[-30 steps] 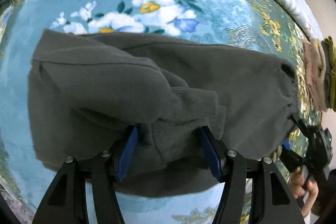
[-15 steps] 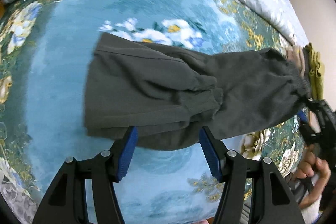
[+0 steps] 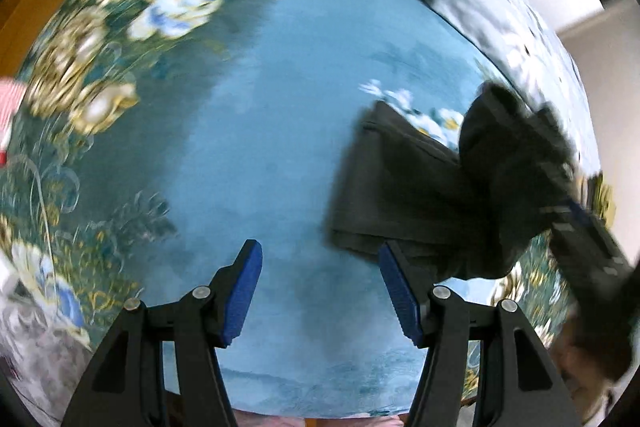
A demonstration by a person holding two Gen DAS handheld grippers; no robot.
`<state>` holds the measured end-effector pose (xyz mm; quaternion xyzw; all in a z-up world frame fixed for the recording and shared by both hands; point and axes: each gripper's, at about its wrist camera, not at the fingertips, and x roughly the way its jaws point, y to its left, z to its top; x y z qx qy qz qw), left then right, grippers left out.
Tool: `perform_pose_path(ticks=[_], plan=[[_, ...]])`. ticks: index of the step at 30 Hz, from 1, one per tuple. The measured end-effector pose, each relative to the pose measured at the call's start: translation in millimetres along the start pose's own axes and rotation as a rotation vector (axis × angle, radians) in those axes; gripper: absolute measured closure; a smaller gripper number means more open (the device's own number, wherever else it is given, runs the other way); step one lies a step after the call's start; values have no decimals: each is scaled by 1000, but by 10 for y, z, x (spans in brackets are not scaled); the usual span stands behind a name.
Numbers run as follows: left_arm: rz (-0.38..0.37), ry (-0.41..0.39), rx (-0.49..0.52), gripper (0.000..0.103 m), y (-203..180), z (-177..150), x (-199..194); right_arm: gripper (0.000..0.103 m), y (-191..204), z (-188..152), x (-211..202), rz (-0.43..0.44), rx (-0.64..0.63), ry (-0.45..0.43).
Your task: Fold clothes
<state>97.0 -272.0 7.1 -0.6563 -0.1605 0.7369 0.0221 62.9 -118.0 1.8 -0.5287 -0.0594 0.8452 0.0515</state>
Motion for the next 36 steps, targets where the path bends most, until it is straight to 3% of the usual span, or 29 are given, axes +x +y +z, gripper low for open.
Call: perform_pose_path(ticks=[4,6,8,12,16,18,22,25,29,30,31,32,36], plan=[[-14,10,-72,41,327,-75,8,60,467,-33,312,-72,-112,70],[-20,18,-87,41,422,-94,43,53,664,-59,444,-102,-159,97],[-27,29,-100,41,494,-108,100,42,696,-72,480,-71,-147,116],[-62,51,-138,41,536,-77,242,41,700,-89,452,29,-51,132],[-112,54,-111,41,417,-13,316,41,243,-128,240,141,156,95],[-157,66,-68,41,263,25,395,37,-115,-210,177,108,255,94],[-231,86,47,41,-180,111,619,37,-905,-546,163,17,466,179],[-260,101,134,40,-560,197,800,37,-1285,-848,81,-42,522,220],[-170,85,260,44,-982,313,1017,37,-1489,-1042,72,-50,496,264],[-136,74,291,52,-1066,347,1061,37,-1506,-1061,91,-42,494,268],[-105,73,318,73,-1134,380,1109,37,-1522,-1079,111,-35,493,272],[-76,89,342,80,-1197,403,1177,37,-1541,-1086,131,-19,501,270],[18,90,407,81,-1228,443,1328,37,-1516,-985,296,89,516,245]])
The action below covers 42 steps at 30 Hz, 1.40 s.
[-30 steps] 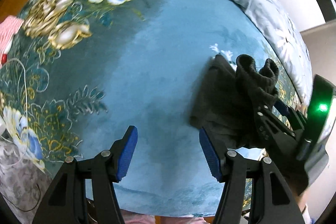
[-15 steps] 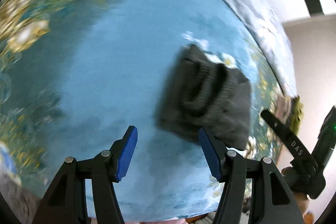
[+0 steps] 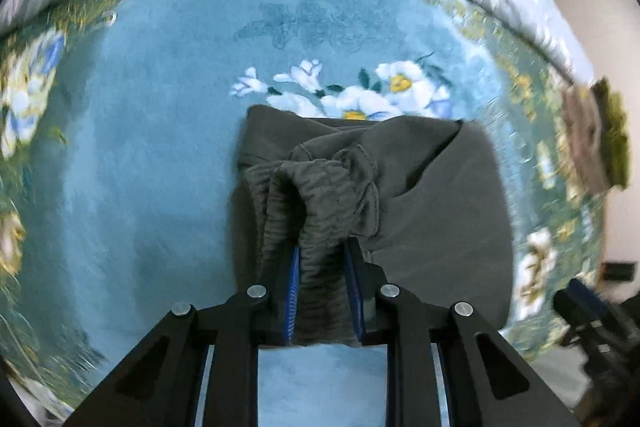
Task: Fold clothes
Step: 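Grasp the folded bundle with the left gripper while the right gripper grasps its other side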
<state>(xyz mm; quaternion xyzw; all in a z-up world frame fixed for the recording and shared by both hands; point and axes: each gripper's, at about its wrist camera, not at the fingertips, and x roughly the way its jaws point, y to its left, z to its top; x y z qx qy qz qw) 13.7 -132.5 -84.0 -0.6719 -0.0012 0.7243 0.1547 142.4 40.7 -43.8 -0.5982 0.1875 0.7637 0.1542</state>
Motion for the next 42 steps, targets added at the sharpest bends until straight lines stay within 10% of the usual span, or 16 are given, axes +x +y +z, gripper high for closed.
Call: perform_pose_path(ticks=[7,22,27,29,33,42], plan=[[-47,-16,-112,80,312,-45,58,37,392,191,333,291,-118,81],[-136,25,-292,56,582,-62,319,36,487,264,998,313,-201,178],[-206,-16,-285,56,545,-127,-7,37,83,295,613,369,-110,97],[-257,-19,-295,36,565,-168,-66,37,-180,291,623,384,-14,104],[-238,20,-288,32,578,-184,86,31,-503,311,911,458,161,162],[-367,85,-239,22,744,-38,503,14,-362,475,1411,591,206,239]])
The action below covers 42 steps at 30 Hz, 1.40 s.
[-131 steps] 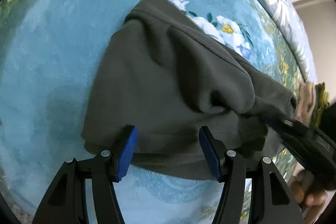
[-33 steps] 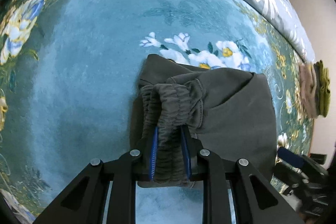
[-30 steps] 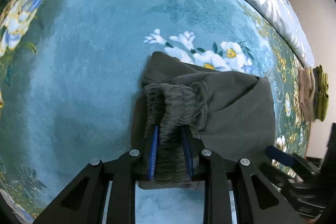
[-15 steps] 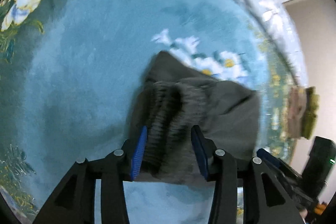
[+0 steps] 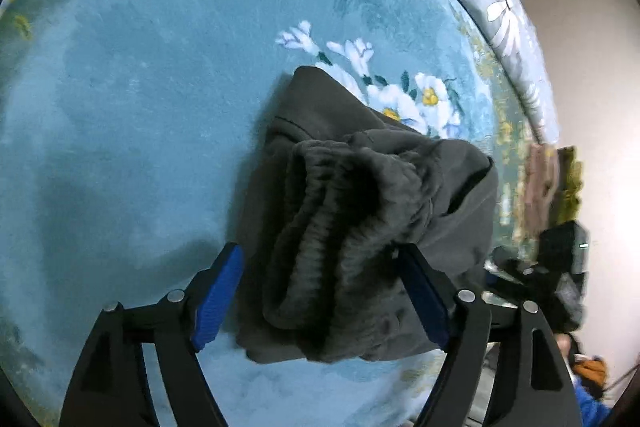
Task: Fold clothes
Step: 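Grasp the folded bundle with the left gripper while the right gripper grasps its other side, then carry the folded sweatpants with both grippers to the stack of folded clothes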
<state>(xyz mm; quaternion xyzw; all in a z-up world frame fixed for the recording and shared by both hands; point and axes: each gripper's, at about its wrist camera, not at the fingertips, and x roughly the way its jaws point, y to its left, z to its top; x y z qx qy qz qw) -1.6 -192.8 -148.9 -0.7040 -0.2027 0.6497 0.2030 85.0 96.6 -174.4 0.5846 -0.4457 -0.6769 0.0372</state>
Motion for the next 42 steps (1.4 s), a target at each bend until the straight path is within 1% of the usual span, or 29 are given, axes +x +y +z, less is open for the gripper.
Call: perform_pose_path(ticks=[2,3,5,7,11,15,17,19,21,22,23,24,26,27,28,30,33,36,39,42], plan=[[-36,14,5,19,58,16,34,13,-13,-3,134,11,2,40],[-56,20,6,18,89,17,60,13,-10,-13,168,8,1,43],[-102,38,-17,12,187,25,140,13,-2,-36,232,1,0,50],[-141,49,-45,9,263,26,207,13,24,-61,280,0,0,48],[-173,36,-46,9,288,-3,216,13,87,-114,316,-32,12,21],[-193,26,-32,8,315,-5,217,13,107,-104,350,-37,29,2],[-196,10,-20,9,307,-16,213,14,114,-98,361,-41,38,-6],[-196,-10,-12,9,316,-42,184,16,129,-97,351,-51,51,-14],[-206,-24,-15,14,319,-63,175,25,161,-103,334,-68,66,-18],[-219,-25,-19,21,314,-69,175,28,185,-108,324,-77,71,-23],[-221,-26,-21,23,300,-71,176,33,209,-113,314,-86,76,-27],[-215,-27,-13,25,275,-76,170,38,232,-119,304,-96,82,-32],[-207,-29,15,33,219,-96,136,46,280,-129,283,-114,92,-42],[-203,-32,29,35,186,-109,107,50,309,-139,254,-114,97,-49],[-201,-39,44,40,144,-125,65,52,353,-158,198,-111,97,-61],[-210,-54,58,43,69,-175,-39,55,430,-193,98,-104,97,-77],[-231,-73,75,44,-64,-322,-242,56,552,-317,-128,-99,85,-93],[-251,-74,100,45,-245,-542,-449,56,691,-487,-391,-103,72,-105],[-276,-86,106,45,-400,-772,-672,56,846,-701,-704,-106,64,-119],[-315,-104,97,45,-544,-1019,-940,56,1101,-958,-1075,-106,21,-162]])
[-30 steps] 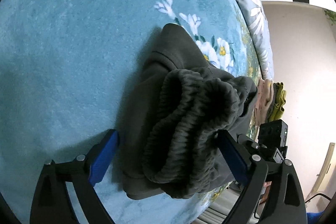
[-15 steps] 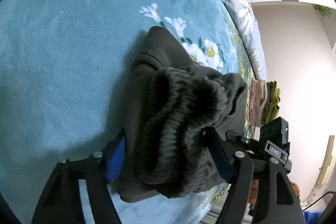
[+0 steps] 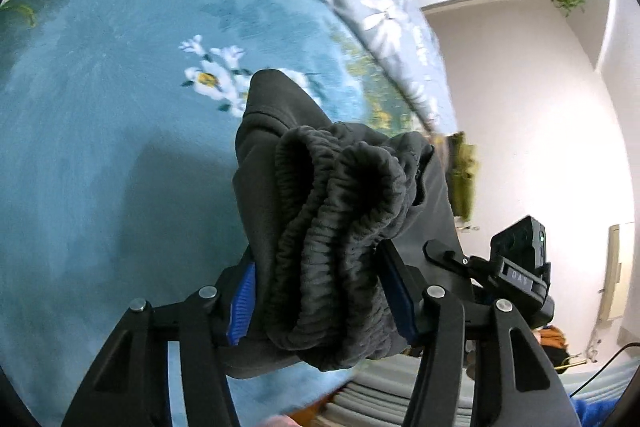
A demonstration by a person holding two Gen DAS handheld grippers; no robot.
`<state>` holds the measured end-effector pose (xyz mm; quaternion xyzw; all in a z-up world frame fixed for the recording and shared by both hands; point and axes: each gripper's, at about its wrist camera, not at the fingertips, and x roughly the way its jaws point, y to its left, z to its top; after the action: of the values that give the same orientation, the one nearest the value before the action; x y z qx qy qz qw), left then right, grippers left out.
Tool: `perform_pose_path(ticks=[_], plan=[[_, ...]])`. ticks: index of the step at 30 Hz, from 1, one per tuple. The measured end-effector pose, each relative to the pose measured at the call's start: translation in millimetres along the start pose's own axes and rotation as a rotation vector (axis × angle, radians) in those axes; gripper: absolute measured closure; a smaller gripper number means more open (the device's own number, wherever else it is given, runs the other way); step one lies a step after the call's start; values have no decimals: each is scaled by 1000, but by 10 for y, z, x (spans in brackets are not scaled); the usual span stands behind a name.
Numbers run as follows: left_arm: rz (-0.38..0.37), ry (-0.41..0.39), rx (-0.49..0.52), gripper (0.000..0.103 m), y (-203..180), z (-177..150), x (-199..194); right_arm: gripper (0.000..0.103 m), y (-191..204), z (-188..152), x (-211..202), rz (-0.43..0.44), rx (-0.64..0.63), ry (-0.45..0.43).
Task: Fold clothes
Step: 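Carry the folded sweatpants with both grippers to the stack of folded clothes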
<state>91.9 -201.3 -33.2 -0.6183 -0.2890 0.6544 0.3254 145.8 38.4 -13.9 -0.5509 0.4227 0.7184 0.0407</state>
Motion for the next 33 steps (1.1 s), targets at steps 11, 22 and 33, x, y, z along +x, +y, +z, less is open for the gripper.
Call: perform_pose_path(ticks=[11,22,33], plan=[[-14,4,239,45,-1365,-227,-299,56,101,-257,-1423,65,-105,-190],[13,-201,234,45,-2495,-1279,240,56,-716,9,-2495,164,-266,-216],[21,-260,122,45,-3205,-2219,954,56,-1730,245,-3351,156,-340,-118]])
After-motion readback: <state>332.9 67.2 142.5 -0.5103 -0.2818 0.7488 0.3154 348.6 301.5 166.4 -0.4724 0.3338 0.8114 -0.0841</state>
